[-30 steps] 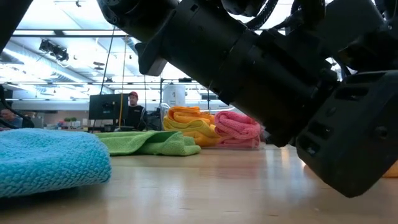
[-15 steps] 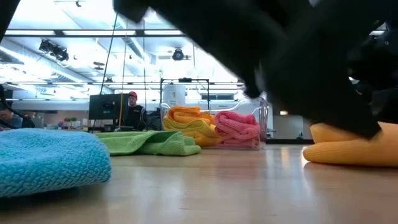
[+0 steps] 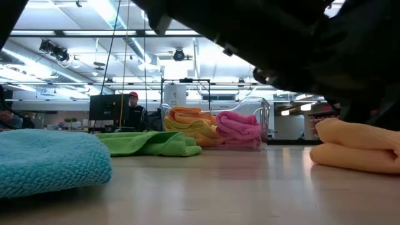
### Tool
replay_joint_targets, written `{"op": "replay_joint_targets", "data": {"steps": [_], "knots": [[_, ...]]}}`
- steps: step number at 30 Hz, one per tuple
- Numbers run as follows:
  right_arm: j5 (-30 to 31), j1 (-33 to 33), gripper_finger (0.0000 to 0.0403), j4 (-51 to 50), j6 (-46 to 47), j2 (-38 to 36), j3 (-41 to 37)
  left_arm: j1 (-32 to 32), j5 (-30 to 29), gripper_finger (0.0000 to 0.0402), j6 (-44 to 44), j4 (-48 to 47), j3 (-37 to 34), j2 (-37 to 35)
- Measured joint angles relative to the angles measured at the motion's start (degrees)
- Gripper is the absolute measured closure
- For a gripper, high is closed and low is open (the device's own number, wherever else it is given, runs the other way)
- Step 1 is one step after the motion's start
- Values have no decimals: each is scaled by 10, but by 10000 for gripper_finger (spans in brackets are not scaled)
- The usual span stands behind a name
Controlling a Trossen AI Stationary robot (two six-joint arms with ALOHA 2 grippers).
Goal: Fold microfiber towels
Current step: Fold the orange microfiber cloth
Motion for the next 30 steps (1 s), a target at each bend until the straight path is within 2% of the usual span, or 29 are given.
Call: {"op": "replay_joint_targets", "data": {"steps": [2, 9, 17, 23, 30], "knots": [[0, 0, 226, 1, -2, 0, 0, 4, 1, 362, 3, 43, 1, 13], [0, 0, 226, 6, -1, 0, 0, 23, 5, 345, -1, 96, 1, 41], [0, 0, 226, 7, 1, 0, 0, 33, 15, 357, -61, 36, 1, 59], [0, 0, 226, 6, 2, -4, 1, 26, 13, 350, -50, 33, 1, 59], [-10, 24, 226, -80, 17, -71, 23, 26, 13, 328, -50, 27, 1, 59]]}}
